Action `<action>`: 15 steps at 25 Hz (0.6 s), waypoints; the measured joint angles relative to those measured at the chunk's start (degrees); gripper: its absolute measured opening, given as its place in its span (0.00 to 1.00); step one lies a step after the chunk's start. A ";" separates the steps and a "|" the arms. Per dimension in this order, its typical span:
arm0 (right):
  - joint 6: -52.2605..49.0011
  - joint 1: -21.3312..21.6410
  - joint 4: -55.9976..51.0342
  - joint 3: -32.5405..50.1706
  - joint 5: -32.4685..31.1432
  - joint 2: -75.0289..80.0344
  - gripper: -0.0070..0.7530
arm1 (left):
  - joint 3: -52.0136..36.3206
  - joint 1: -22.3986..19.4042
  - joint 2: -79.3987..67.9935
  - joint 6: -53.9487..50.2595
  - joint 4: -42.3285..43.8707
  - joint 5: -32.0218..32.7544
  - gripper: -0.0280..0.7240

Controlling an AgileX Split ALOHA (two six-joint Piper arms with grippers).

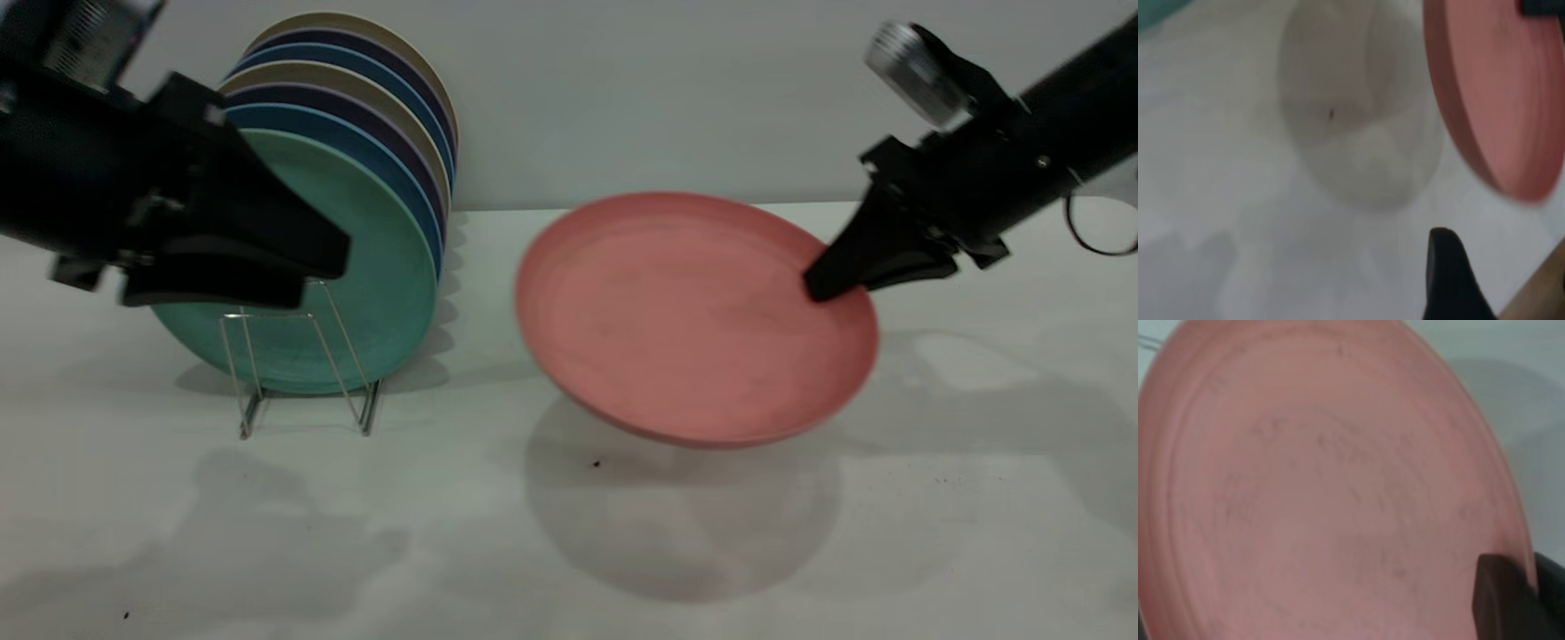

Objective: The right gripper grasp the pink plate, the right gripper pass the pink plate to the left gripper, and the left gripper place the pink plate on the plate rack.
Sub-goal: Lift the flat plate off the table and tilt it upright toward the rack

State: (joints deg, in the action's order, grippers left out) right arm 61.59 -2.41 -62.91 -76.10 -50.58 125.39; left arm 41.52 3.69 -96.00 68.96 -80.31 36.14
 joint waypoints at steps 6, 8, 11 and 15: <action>1.90 -4.67 -4.73 0.00 -0.12 -0.06 0.03 | 0.04 0.00 -6.21 9.95 -11.84 2.35 0.60; 2.47 -5.59 -6.38 0.00 -0.27 -0.06 0.03 | 0.04 0.00 -7.53 11.33 -13.29 3.57 0.60; 2.87 -6.93 -8.16 0.00 -0.84 -0.06 0.03 | 0.06 0.00 -8.78 11.90 -14.62 4.43 0.60; 3.32 -9.68 -9.64 0.00 -1.73 -0.06 0.03 | 0.11 0.00 -9.62 12.10 -14.91 4.61 0.60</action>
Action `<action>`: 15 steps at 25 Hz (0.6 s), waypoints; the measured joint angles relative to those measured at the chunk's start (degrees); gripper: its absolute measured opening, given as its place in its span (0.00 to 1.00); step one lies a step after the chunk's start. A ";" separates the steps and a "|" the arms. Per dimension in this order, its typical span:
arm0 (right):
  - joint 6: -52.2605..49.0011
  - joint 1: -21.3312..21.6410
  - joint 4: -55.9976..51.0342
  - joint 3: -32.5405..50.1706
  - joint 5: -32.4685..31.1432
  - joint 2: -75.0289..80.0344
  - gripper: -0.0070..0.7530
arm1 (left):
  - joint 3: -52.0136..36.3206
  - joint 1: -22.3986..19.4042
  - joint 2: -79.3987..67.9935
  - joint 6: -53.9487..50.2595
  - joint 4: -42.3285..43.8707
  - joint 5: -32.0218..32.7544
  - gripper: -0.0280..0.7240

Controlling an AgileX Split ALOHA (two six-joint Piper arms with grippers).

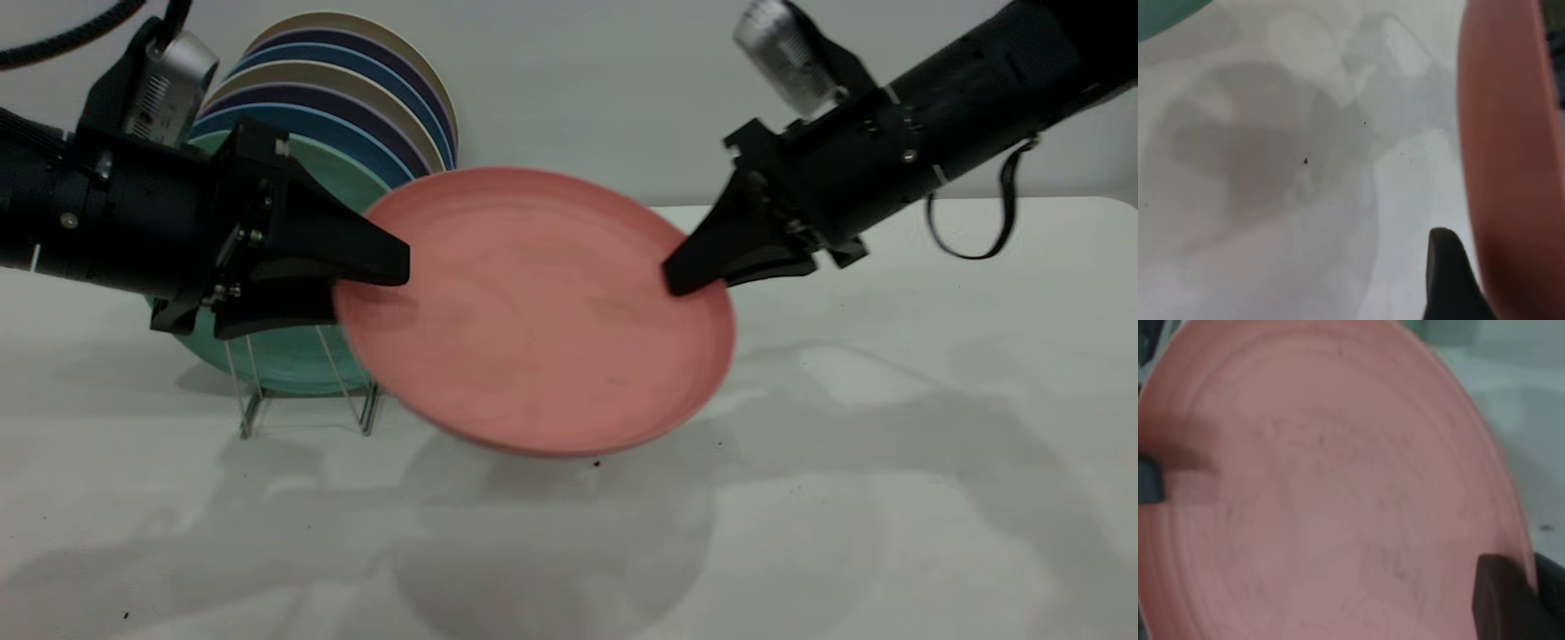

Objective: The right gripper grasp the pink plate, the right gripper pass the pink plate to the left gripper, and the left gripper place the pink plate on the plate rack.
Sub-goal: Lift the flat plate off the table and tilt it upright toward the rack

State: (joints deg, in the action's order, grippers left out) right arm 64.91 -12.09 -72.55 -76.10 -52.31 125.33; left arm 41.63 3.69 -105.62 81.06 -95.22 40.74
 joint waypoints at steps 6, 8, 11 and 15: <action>2.73 -3.13 -4.35 0.05 -1.48 0.00 0.03 | 0.00 0.00 -0.75 0.00 -0.09 2.59 0.42; 3.53 -3.14 -4.93 0.18 -1.31 0.00 0.04 | 0.00 -0.05 -0.75 -0.05 -0.15 3.21 0.29; 3.84 -2.90 -5.18 0.28 -1.76 0.00 0.07 | 0.00 -0.12 -0.87 -0.14 -0.11 2.16 0.23; 3.78 -3.14 -4.76 0.29 -3.11 -0.06 0.21 | 0.00 -0.06 -0.87 -0.08 0.38 3.32 0.23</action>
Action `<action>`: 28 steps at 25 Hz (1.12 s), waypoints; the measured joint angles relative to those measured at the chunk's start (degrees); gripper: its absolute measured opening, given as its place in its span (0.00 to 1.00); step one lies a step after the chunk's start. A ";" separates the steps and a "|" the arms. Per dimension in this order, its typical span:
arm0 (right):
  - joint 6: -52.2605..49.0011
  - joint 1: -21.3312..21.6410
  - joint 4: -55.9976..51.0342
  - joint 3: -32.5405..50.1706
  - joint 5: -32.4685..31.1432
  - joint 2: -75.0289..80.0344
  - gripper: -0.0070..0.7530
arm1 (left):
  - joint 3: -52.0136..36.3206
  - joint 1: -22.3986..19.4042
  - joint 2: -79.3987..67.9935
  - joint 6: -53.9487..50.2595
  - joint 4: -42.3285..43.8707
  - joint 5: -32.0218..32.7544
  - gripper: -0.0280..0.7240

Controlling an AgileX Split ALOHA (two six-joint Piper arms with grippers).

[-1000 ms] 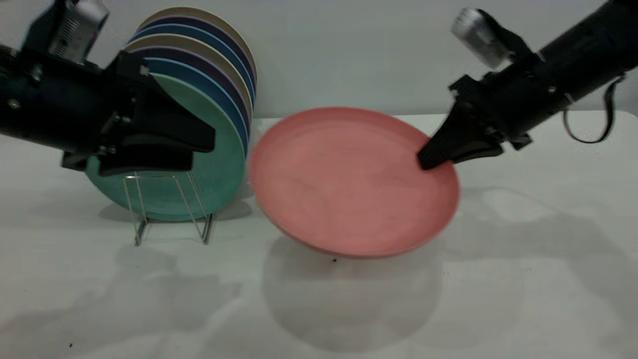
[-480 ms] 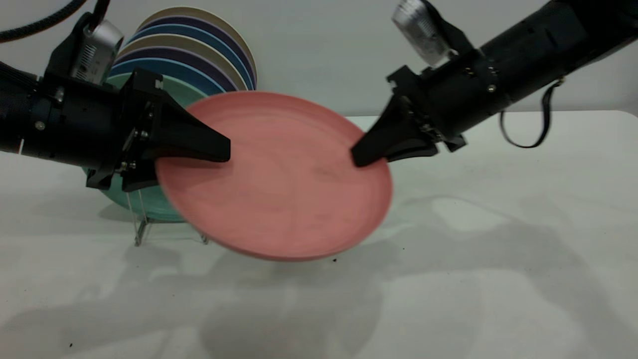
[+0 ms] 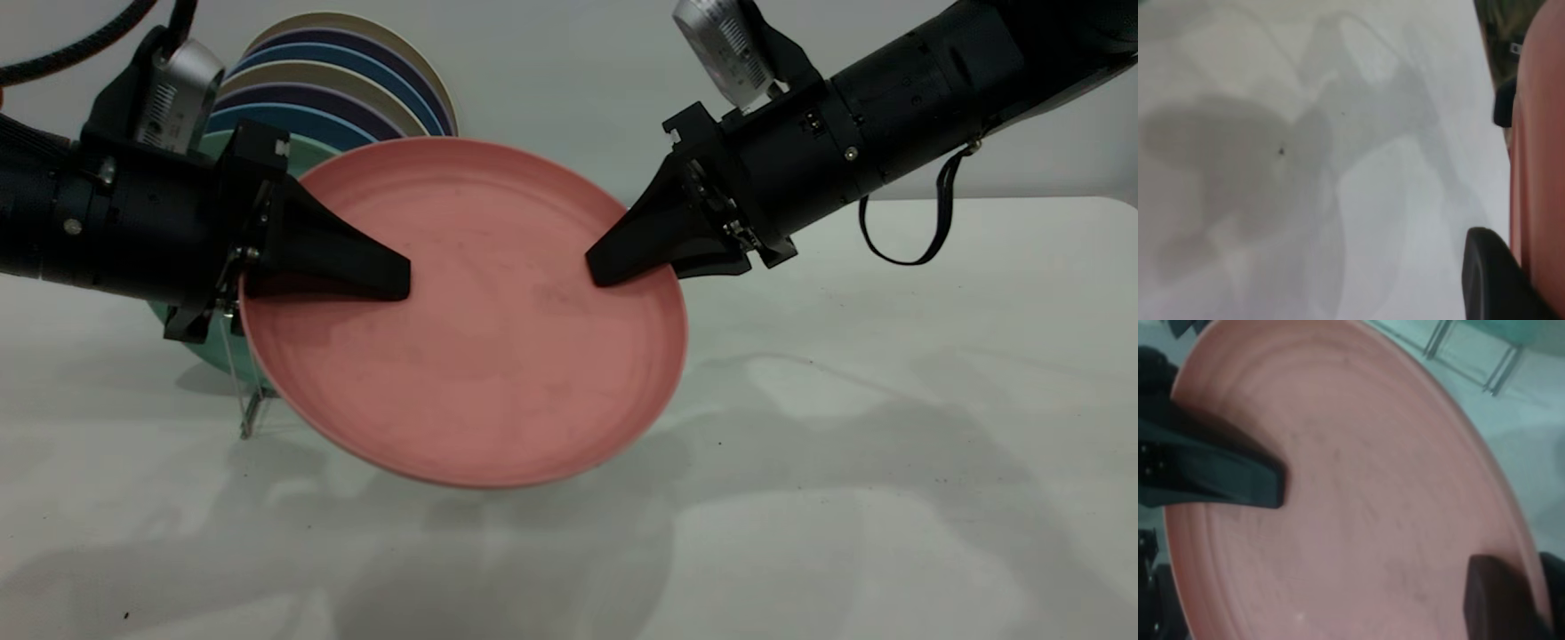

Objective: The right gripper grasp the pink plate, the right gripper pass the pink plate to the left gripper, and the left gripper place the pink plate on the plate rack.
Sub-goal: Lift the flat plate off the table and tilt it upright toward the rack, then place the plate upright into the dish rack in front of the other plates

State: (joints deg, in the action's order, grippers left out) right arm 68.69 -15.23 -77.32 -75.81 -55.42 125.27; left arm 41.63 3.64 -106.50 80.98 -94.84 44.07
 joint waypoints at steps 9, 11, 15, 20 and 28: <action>-4.98 7.24 3.96 0.00 -4.44 0.00 0.80 | 0.00 0.05 0.00 0.11 3.99 -3.35 0.22; -5.88 10.82 5.04 0.00 -6.45 0.00 0.83 | 0.00 0.05 0.00 0.11 4.57 -4.78 0.22; -7.14 17.03 6.57 0.00 -10.00 0.00 0.80 | 0.58 0.05 0.00 0.11 6.57 -5.95 0.22; -8.34 20.55 10.24 0.00 -10.34 -0.61 0.68 | 3.41 0.05 0.44 -3.42 14.74 -6.90 0.22; -8.44 20.62 10.86 0.00 -10.79 -0.79 0.53 | 9.22 0.05 9.99 -11.27 36.47 -10.67 0.22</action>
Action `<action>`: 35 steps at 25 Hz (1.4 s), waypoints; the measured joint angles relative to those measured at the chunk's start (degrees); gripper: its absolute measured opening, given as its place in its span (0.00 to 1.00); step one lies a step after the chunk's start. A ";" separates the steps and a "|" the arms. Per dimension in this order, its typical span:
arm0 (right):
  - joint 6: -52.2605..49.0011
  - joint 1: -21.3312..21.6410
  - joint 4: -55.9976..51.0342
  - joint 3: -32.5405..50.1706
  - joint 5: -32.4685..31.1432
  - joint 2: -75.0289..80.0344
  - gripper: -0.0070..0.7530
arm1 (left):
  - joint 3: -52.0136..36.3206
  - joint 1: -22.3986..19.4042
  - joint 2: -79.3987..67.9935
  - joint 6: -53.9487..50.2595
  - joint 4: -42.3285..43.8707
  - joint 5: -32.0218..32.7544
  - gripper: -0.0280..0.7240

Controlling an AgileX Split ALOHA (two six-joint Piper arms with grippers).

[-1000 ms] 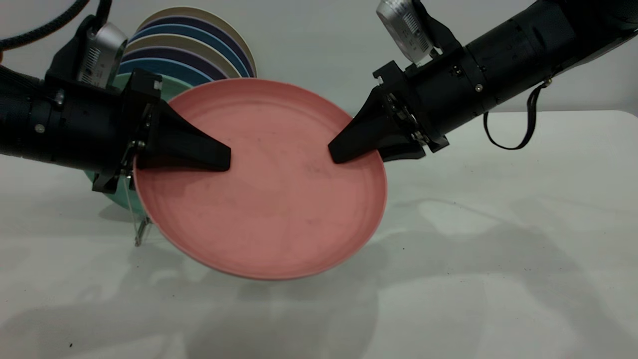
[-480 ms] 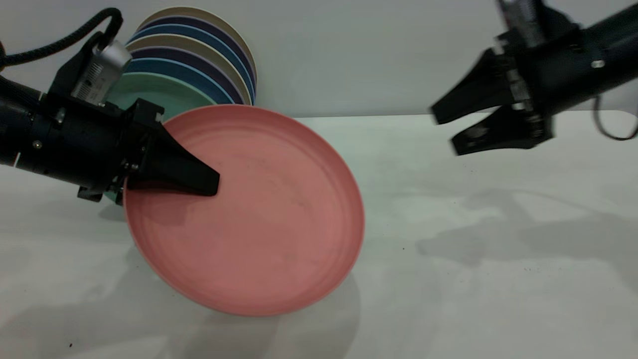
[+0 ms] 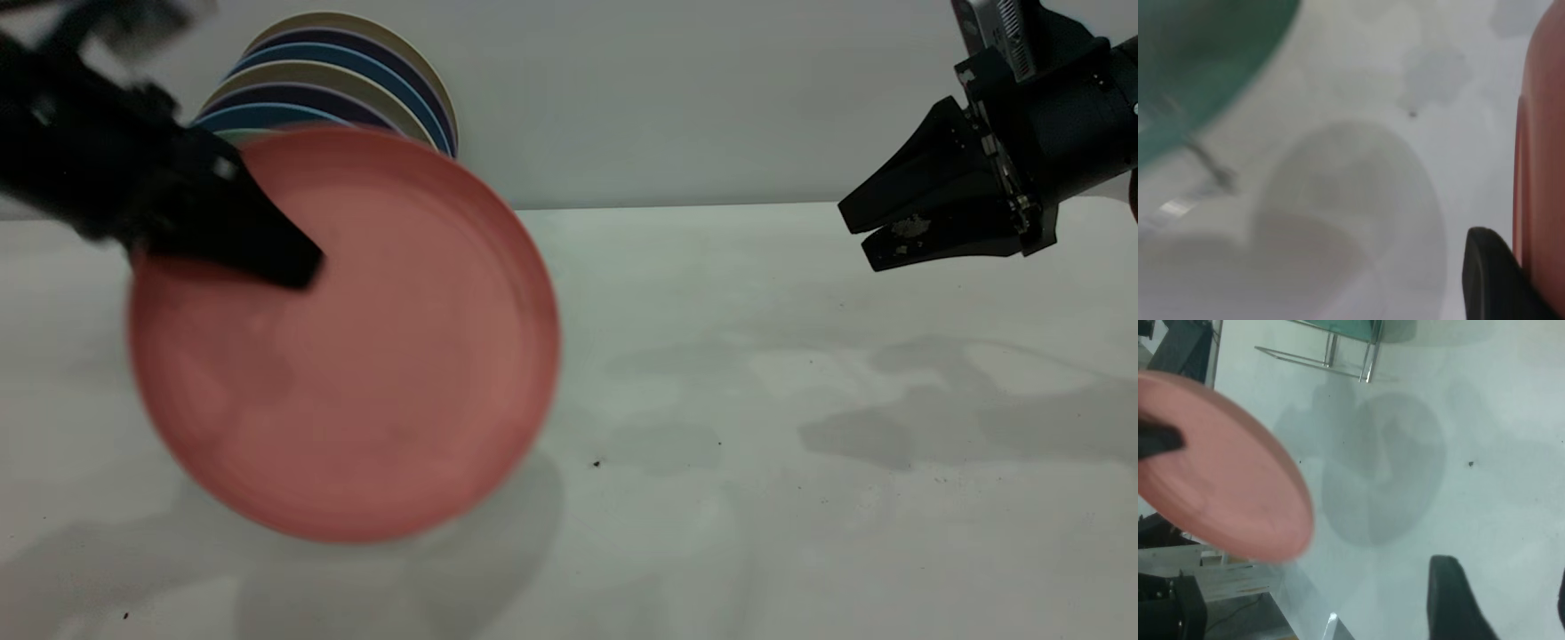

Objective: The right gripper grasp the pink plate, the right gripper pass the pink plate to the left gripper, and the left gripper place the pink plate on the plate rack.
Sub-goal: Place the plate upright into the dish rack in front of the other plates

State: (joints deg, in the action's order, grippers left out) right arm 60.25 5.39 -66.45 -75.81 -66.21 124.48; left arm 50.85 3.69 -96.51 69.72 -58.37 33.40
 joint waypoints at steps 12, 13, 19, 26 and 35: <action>-0.10 0.00 0.00 0.00 -0.18 0.00 0.44 | 7.44 0.00 10.04 17.49 30.14 0.95 0.22; -0.10 0.00 0.00 0.00 -0.18 0.00 0.44 | 7.44 0.00 10.20 19.92 30.14 0.06 0.22; -0.10 0.00 0.00 0.00 -0.18 0.00 0.44 | 7.44 0.00 10.44 33.24 28.52 -5.94 0.22; -0.10 0.00 0.00 0.00 -0.18 0.00 0.44 | 7.44 0.00 10.30 47.42 20.44 -8.75 0.22; -0.10 0.00 0.05 0.00 -0.18 0.00 0.44 | 7.44 0.00 8.61 50.70 17.16 -11.93 0.22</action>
State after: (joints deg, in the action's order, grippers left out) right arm 60.15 5.39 -66.40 -75.81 -66.39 124.48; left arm 58.29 3.69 -87.89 120.41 -41.21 21.47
